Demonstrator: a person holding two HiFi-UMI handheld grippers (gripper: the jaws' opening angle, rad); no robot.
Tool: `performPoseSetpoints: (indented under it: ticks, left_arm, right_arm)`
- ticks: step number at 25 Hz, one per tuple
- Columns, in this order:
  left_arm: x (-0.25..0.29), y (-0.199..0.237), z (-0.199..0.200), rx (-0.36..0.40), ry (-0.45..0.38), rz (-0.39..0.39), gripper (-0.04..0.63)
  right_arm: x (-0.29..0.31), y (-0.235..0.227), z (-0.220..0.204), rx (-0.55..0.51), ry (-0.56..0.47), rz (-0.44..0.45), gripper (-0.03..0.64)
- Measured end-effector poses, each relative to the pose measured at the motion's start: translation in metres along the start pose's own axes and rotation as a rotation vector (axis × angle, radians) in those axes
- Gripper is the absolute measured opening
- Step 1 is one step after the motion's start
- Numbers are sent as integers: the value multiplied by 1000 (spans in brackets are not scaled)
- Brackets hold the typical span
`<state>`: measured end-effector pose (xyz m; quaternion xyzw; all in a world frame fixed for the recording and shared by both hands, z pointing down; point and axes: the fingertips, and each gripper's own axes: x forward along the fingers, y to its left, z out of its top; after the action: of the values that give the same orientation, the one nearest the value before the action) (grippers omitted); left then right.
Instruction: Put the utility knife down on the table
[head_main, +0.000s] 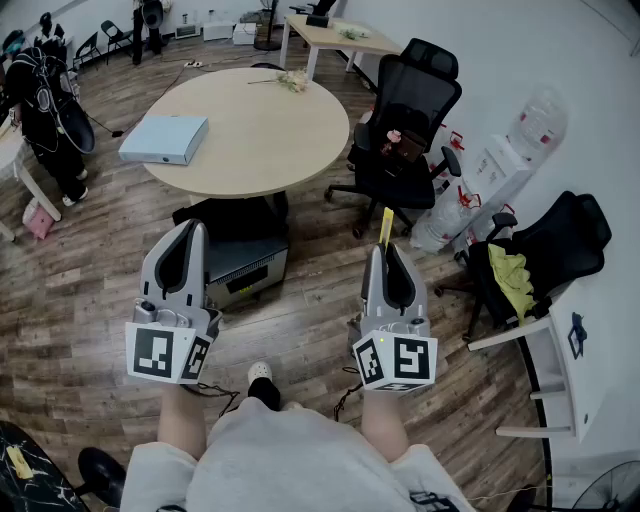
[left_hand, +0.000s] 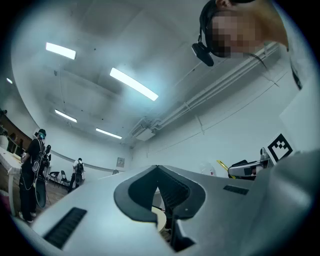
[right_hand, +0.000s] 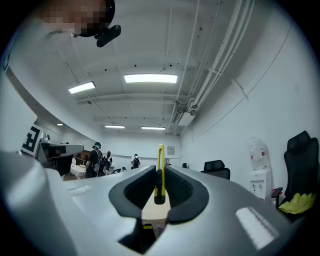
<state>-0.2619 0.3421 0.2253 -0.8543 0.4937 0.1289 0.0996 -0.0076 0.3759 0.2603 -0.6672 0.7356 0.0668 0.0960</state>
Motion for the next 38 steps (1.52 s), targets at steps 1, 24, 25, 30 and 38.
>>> performPoseSetpoints:
  ticks: [1, 24, 25, 30, 38]
  left_arm:
    - [2, 0, 1, 1, -1, -2, 8]
    - [64, 64, -18, 9, -52, -52, 8]
    - [65, 66, -21, 7, -51, -57, 8]
    - [71, 73, -31, -6, -37, -61, 8]
    - [97, 88, -46, -14, -24, -46, 8]
  right_arm:
    - [1, 0, 1, 1, -3, -1, 64]
    - [83, 14, -19, 14, -50, -59, 66]
    - [85, 16, -20, 8, -48, -60, 66]
    - [96, 19, -30, 9, -26, -58, 64]
    - [129, 12, -45, 18, -9, -47, 66]
